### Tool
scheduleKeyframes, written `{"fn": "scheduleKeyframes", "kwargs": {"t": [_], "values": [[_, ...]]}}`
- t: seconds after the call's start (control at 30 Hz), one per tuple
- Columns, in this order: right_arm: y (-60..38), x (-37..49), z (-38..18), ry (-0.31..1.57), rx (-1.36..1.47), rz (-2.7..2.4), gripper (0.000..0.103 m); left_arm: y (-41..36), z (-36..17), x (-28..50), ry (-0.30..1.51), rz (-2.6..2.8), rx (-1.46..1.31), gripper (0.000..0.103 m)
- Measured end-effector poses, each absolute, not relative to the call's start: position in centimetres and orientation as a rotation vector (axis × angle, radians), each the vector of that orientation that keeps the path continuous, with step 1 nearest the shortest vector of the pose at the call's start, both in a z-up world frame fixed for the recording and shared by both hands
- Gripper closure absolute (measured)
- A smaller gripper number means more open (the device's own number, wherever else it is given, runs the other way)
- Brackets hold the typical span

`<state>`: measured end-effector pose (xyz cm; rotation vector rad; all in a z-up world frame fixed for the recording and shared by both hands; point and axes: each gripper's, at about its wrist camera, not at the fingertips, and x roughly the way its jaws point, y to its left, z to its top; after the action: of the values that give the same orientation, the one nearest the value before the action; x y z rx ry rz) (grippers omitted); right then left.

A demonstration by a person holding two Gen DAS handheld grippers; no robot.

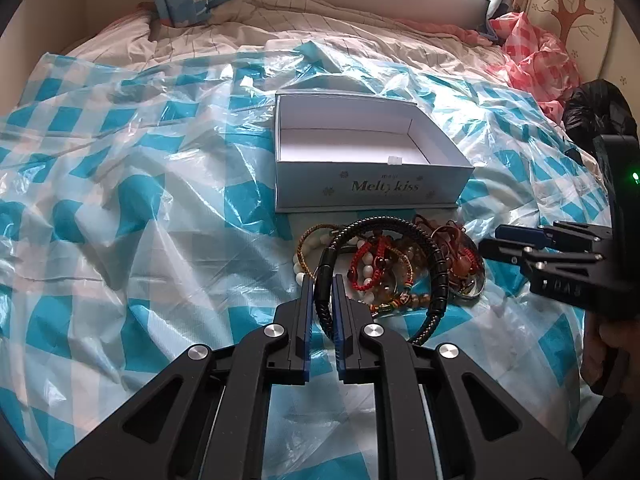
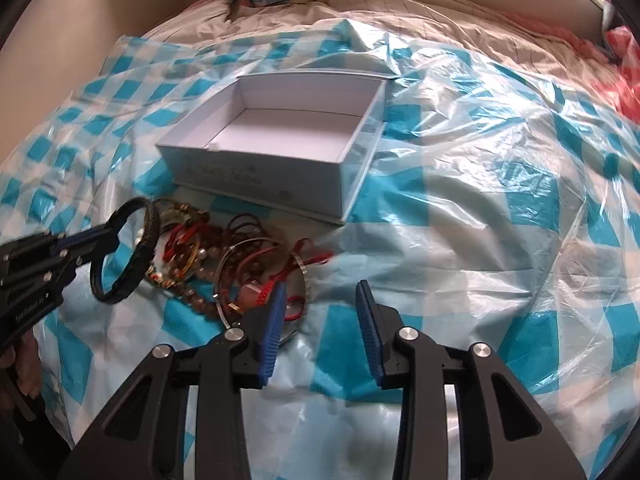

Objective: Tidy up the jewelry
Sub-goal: 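Close left tool on black braided bracelet while right tool grasps silver bangle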

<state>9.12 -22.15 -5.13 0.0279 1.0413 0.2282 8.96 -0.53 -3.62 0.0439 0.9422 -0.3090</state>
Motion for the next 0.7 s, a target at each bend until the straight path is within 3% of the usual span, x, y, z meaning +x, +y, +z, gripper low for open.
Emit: {"fn": "scheduleKeyframes", "kwargs": {"t": [0.2, 0.37, 0.7], "values": [[-20.8, 10.1, -6.2, 1.066, -0.021, 0.235, 0.074, -0.4, -3.7, 8.8, 0.941, -0.313, 0.048, 0.095], [-20.3, 10.4, -6.6, 1.078, -0.032, 0.248, 0.097, -0.7, -4.0, 8.9, 0.941, -0.311, 0.056, 0.095], [-20.6, 9.3, -4.6, 1.009, -0.002, 0.247, 0.1, -1.1, -4.1, 8.9, 0.942, -0.307, 0.064, 0.095]]}}
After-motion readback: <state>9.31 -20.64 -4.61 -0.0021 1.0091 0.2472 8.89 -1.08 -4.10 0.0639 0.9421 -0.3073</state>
